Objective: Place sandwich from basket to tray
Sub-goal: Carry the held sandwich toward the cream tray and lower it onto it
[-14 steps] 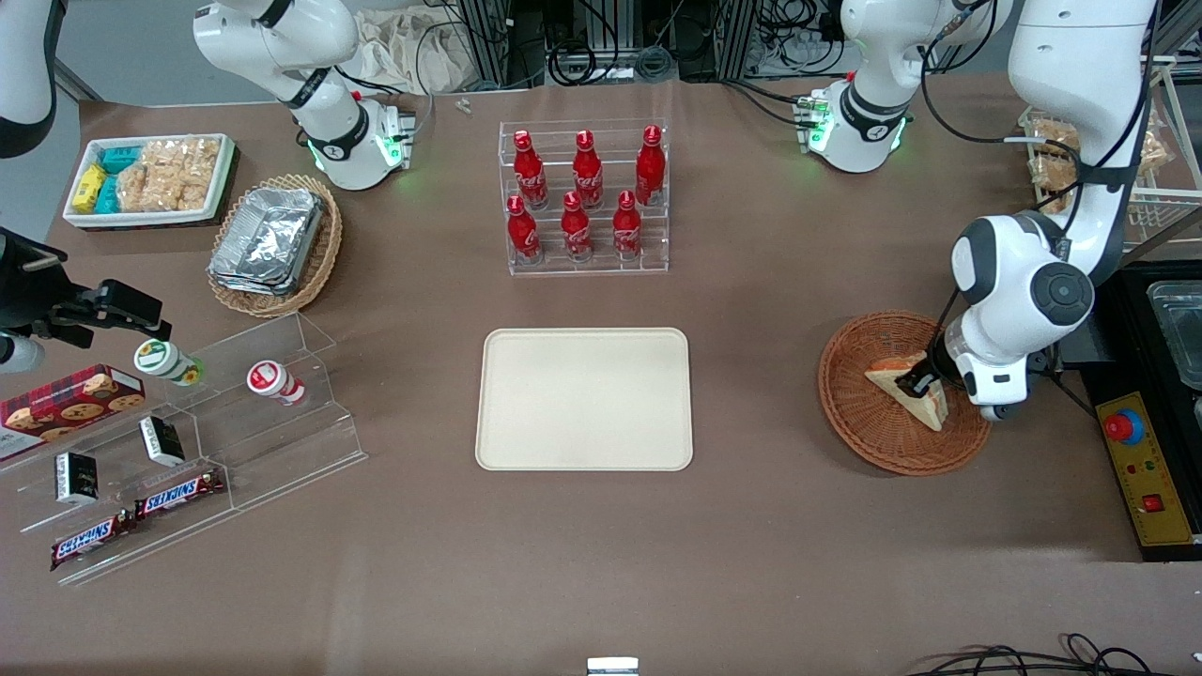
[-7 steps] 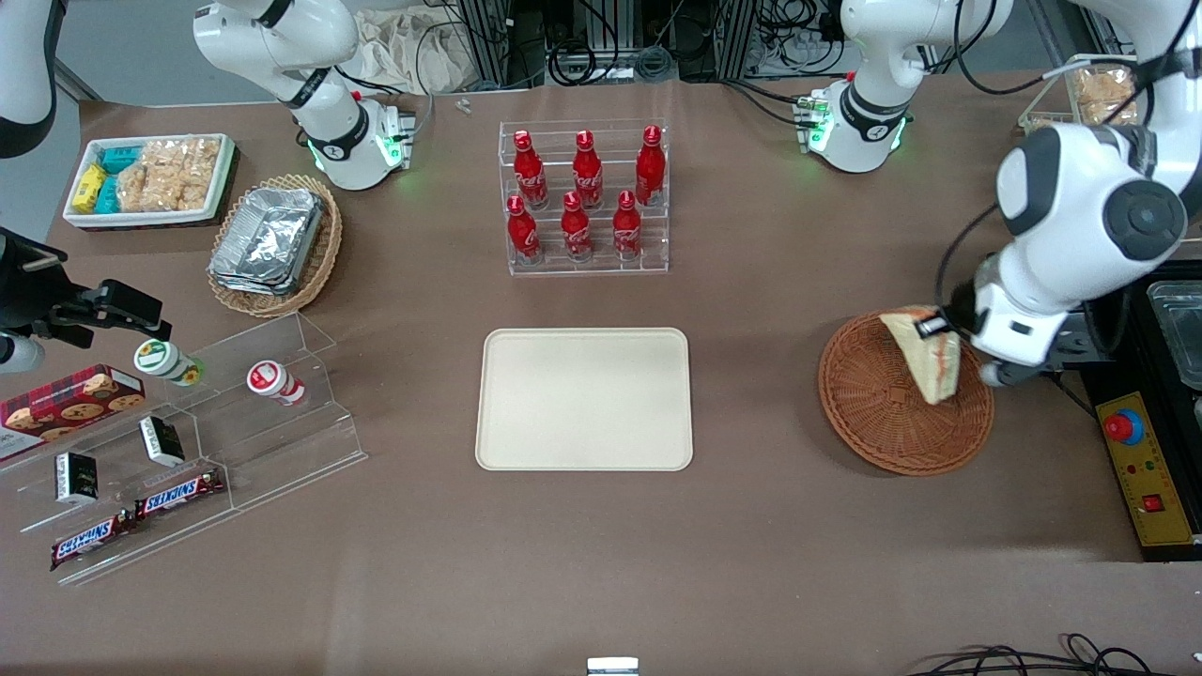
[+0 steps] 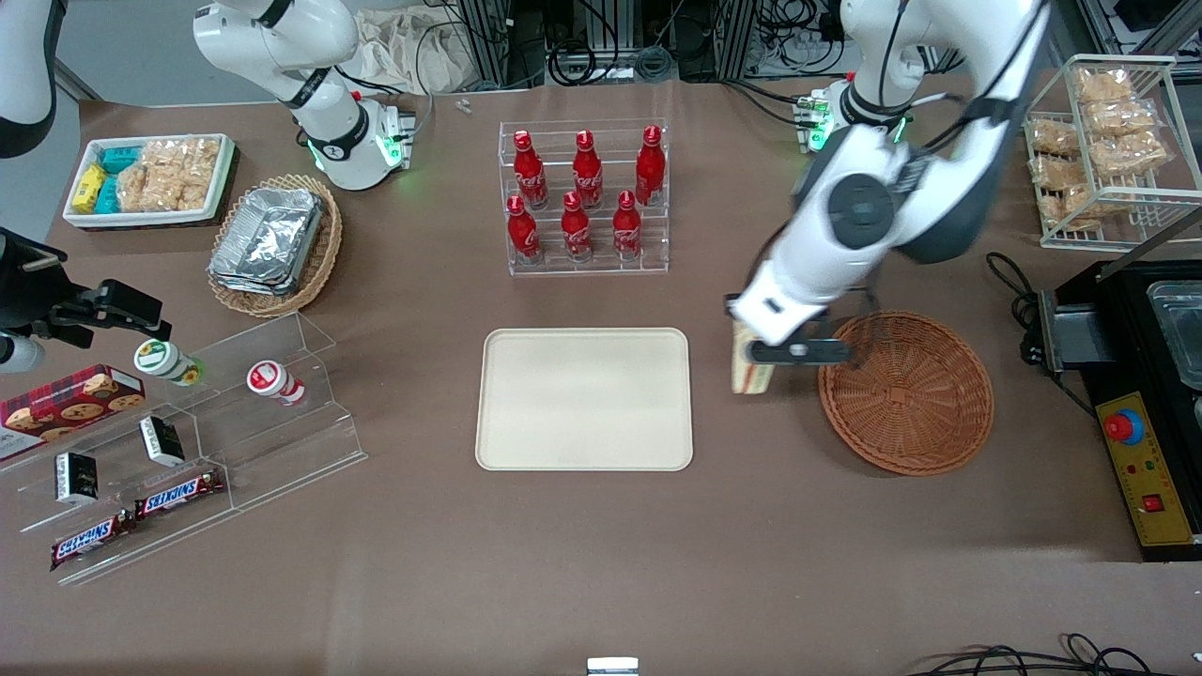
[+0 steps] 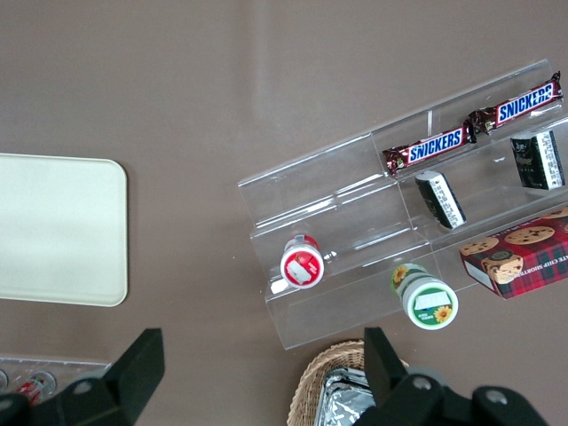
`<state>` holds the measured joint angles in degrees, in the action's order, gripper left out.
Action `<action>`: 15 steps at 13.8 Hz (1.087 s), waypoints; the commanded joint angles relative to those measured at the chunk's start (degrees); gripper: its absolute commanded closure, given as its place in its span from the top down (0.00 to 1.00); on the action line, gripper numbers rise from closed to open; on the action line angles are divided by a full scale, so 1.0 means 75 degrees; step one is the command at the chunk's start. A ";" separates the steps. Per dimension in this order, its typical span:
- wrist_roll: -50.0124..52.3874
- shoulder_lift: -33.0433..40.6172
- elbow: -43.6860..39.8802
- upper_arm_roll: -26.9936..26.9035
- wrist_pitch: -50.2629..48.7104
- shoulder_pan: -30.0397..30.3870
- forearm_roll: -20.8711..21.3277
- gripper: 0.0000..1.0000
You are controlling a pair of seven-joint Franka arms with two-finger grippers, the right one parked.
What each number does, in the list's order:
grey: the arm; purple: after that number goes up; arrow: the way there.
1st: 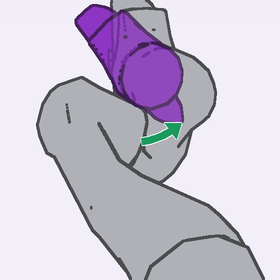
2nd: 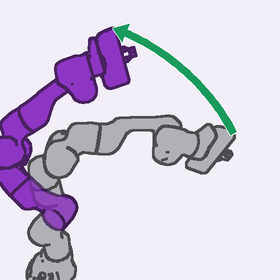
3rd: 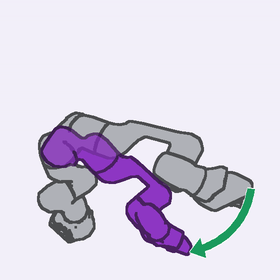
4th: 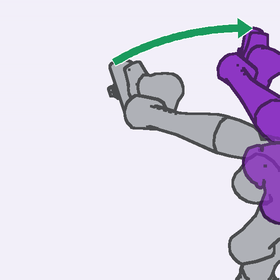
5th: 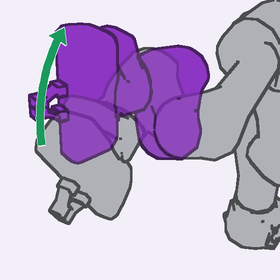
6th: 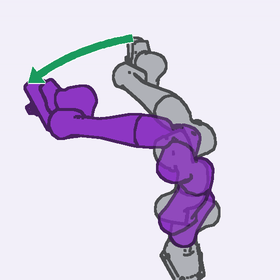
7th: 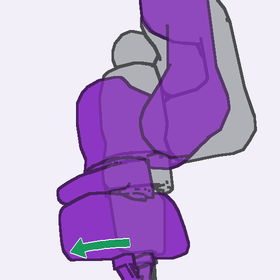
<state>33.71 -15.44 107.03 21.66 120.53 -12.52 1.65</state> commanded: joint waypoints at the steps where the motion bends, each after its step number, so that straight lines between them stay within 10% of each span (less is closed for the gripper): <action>1: 0.0881 -0.1149 -0.0535 -0.0051 0.0708 -0.0452 0.0634 0.00; 6: 0.1654 -0.2310 -0.0875 -0.0075 0.1892 -0.0932 0.1676 0.00; 8: 0.2380 -0.2674 -0.1073 -0.0075 0.2035 -0.1003 0.2191 0.45; 9: 0.2685 -0.2803 -0.1237 -0.0087 0.2035 -0.1003 0.2403 0.99; 15: 0.3181 -0.1718 -0.1379 -0.0075 0.1066 -0.0747 0.2300 1.00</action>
<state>55.90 -33.92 97.02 21.52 133.68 -18.90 18.65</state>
